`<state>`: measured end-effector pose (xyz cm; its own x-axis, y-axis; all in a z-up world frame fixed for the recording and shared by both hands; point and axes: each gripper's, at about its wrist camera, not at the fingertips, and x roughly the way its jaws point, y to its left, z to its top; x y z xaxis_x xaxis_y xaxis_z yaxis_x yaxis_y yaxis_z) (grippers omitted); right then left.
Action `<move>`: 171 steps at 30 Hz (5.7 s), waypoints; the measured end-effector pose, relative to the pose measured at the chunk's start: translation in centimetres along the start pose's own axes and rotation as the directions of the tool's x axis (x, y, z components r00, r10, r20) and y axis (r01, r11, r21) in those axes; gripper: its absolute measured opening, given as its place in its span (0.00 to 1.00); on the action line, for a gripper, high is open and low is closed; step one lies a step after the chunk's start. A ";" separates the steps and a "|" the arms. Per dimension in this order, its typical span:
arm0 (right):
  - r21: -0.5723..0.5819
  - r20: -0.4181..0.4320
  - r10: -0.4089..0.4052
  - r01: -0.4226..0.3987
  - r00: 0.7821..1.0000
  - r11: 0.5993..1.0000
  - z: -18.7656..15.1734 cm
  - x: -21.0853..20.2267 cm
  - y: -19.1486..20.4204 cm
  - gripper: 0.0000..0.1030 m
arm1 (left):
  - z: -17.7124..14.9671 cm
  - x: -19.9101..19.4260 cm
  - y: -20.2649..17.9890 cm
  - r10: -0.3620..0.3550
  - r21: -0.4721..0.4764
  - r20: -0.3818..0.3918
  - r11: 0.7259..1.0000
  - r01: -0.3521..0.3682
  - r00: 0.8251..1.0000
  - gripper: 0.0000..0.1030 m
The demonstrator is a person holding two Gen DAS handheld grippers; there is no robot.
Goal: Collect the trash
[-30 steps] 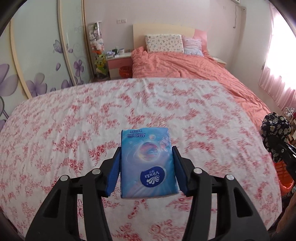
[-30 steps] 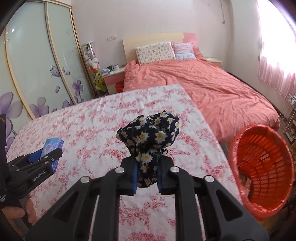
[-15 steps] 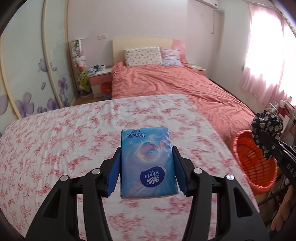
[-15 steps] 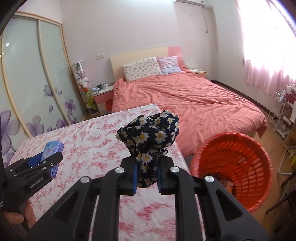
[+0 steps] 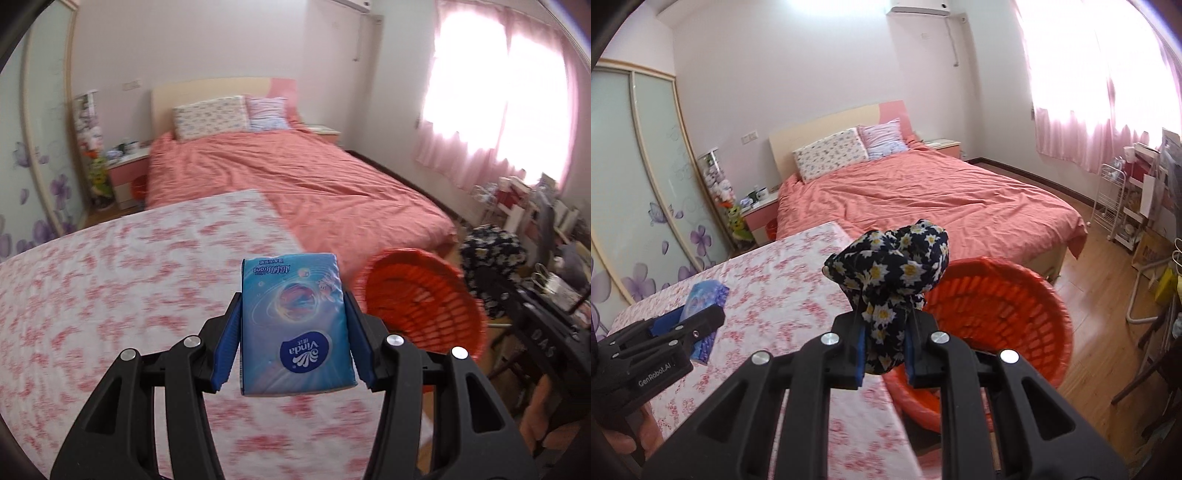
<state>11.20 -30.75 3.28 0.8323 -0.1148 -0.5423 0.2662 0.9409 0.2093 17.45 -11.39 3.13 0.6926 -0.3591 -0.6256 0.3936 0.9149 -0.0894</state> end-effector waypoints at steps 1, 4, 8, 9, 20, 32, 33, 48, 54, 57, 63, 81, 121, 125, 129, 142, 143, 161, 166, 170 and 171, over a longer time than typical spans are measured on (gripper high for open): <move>0.007 0.006 -0.004 0.004 1.000 1.000 0.0 -0.2 -0.8 0.16 | 0.1 0.3 -1.0 -0.031 0.006 -0.001 1.000 0.031 1.000 0.51; 0.029 0.018 -0.010 0.009 1.000 1.000 0.2 -0.4 -2.4 0.16 | 0.2 1.1 -3.1 -0.082 0.030 -0.009 0.996 0.082 0.997 0.51; 0.069 0.033 -0.027 0.025 0.999 0.997 0.8 -0.4 -5.3 0.16 | 0.4 2.9 -5.8 -0.145 0.075 -0.032 0.986 0.147 0.989 0.51; 0.079 0.034 -0.034 0.031 0.999 0.996 0.9 -0.3 -6.1 0.16 | 0.4 3.4 -6.3 -0.155 0.081 -0.037 0.984 0.157 0.987 0.51; 0.220 0.001 -0.045 0.044 0.999 0.975 1.5 2.9 -12.8 0.30 | 0.6 10.2 -11.4 -0.230 0.127 -0.151 0.960 0.249 0.961 0.59; 0.216 -0.020 -0.062 0.065 0.998 0.974 0.1 4.3 -12.8 0.61 | -0.5 9.5 -8.0 -0.099 0.087 -0.135 0.990 0.112 0.986 0.70; 0.204 -0.011 -0.067 0.068 0.998 0.977 0.1 3.9 -12.3 0.64 | -0.6 8.7 -7.5 -0.085 0.086 -0.118 0.992 0.096 0.989 0.73; 0.006 0.170 -0.268 0.271 0.948 0.963 -3.7 -7.1 -1.7 0.96 | -5.4 -5.2 1.1 0.198 0.040 0.165 0.978 -0.207 0.966 0.98; -0.099 0.215 -0.378 0.406 0.900 0.909 -7.1 -9.4 2.7 0.96 | -8.9 -8.5 3.0 0.262 -0.040 0.183 0.965 -0.259 0.948 0.98; -0.099 0.215 -0.339 0.365 0.916 0.926 -8.7 -10.4 4.1 0.96 | -10.6 -9.9 3.9 0.286 -0.087 0.192 0.958 -0.274 0.939 0.98; -0.063 0.192 -0.334 0.351 0.923 0.934 -11.3 -12.2 5.7 0.96 | -12.2 -12.0 5.1 0.333 -0.157 0.203 0.939 -0.305 0.921 0.98; -0.033 0.075 -0.328 0.331 0.942 0.943 -14.8 -13.8 7.1 0.96 | -14.9 -14.9 5.4 0.377 -0.207 0.157 0.916 -0.343 0.913 0.98; -0.047 0.086 -0.354 0.358 0.931 0.932 -14.9 -14.5 7.5 0.96 | -14.6 -15.7 4.2 0.391 -0.186 0.164 0.914 -0.361 0.906 0.98; -0.046 0.086 -0.352 0.357 0.932 0.933 -14.8 -14.4 7.6 0.96 | -14.6 -15.7 4.2 0.391 -0.187 0.162 0.913 -0.361 0.906 0.98; -0.046 0.085 -0.352 0.357 0.932 0.933 -14.8 -14.4 7.6 0.96 | -14.6 -15.7 4.3 0.393 -0.190 0.160 0.912 -0.363 0.905 0.98; -0.047 0.086 -0.352 0.357 0.932 0.933 -14.7 -14.3 7.6 0.96 | -14.6 -15.6 4.3 0.391 -0.188 0.158 0.913 -0.361 0.907 0.98; -0.047 0.087 -0.353 0.357 0.932 0.933 -14.7 -14.3 7.6 0.96 | -14.6 -15.6 4.3 0.391 -0.188 0.158 0.913 -0.361 0.907 0.98; -0.048 0.091 -0.354 0.359 0.931 0.932 -14.4 -14.0 7.7 0.96 | -14.6 -15.6 4.3 0.389 -0.189 0.155 0.914 -0.360 0.908 0.98; -0.048 0.092 -0.353 0.359 0.931 0.932 -14.3 -14.0 7.7 0.96 | -14.6 -15.6 4.3 0.389 -0.188 0.156 0.914 -0.360 0.908 0.98; -0.049 0.093 -0.354 0.359 0.931 0.932 -14.3 -14.0 7.8 0.96 | -14.6 -15.6 4.3 0.390 -0.189 0.155 0.914 -0.360 0.908 0.98; -0.048 0.092 -0.353 0.359 0.931 0.932 -14.4 -14.0 7.7 0.96 | -14.5 -15.6 4.3 0.390 -0.189 0.155 0.914 -0.360 0.908 0.98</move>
<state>-5.38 -17.33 0.80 0.7256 -0.4688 -0.5037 0.5232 0.8514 -0.0388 -0.42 0.84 1.22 0.8758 0.0019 -0.4827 -0.0036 1.0000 -0.0025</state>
